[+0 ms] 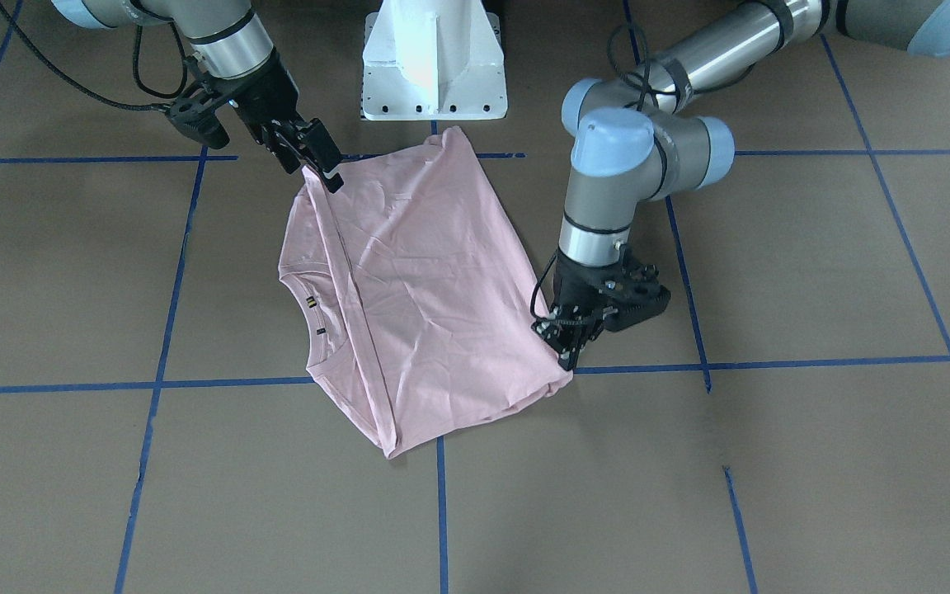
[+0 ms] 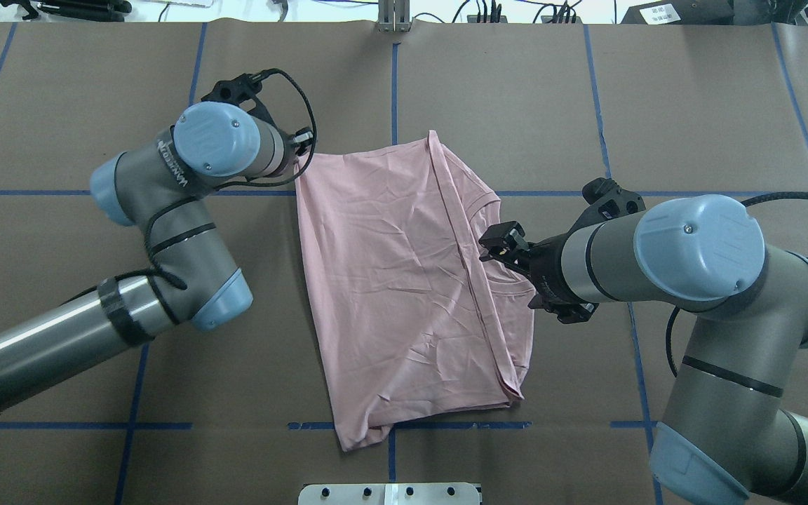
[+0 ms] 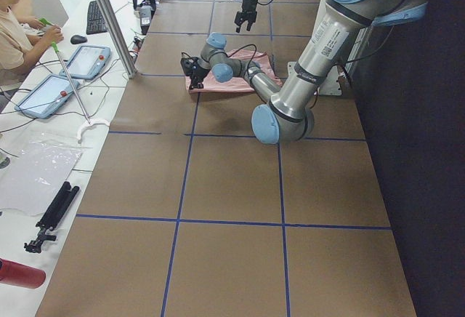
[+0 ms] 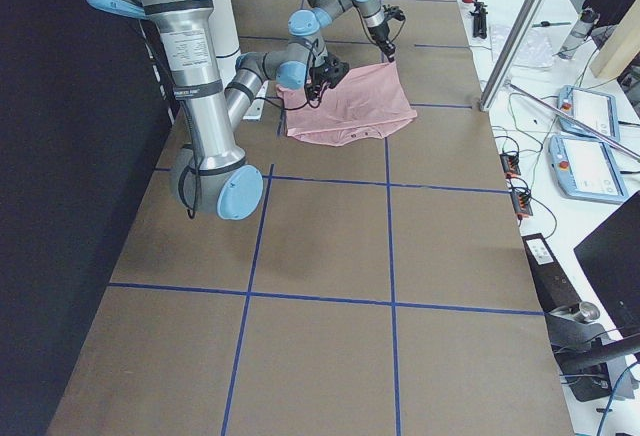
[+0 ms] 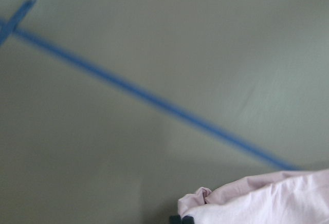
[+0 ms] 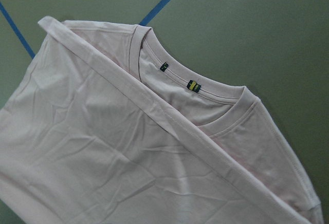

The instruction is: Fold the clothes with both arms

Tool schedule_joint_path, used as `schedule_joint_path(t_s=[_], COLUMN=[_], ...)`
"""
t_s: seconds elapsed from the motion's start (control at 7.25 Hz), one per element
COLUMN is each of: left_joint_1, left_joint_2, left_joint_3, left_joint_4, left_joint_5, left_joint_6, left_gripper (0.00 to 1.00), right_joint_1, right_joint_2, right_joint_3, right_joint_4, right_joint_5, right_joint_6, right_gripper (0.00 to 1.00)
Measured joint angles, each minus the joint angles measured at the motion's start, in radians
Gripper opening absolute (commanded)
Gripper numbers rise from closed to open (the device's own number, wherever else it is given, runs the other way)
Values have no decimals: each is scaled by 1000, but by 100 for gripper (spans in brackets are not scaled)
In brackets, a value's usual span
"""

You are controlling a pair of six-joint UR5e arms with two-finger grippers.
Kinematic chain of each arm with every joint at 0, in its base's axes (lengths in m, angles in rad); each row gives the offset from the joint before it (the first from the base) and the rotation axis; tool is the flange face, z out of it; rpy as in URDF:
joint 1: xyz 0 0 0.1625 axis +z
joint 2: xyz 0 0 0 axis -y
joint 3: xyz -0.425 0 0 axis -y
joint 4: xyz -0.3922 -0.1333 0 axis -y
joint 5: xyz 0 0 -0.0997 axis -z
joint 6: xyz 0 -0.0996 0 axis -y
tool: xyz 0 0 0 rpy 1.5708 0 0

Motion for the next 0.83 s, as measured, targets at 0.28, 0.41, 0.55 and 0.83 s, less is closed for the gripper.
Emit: schedule_joint_path(t_s=[0.28,0.41,0.55,0.83], left_joint_1=[-77,-93,-98,-99], left_joint_2=[-140,-142,-88,48], left_joint_3=[327,353,279,56], left_joint_4=[-225,-262,-277,-274], left_joint_5=[32,39,33,-44], left_joint_6=[19,50,65,73], left_gripper=[53,53,53,54], right_joint_1=[-1,-11,-33,-81], right_joint_2=[2,8,31,121], right_joint_3=[2,0,-16,-114], right_joint_4=[0,0,-2,-7], right_joint_5=[-3,-17,-55,-119], right_joint_6=[3,6,10,55], right_gripper=[100,100,100,93])
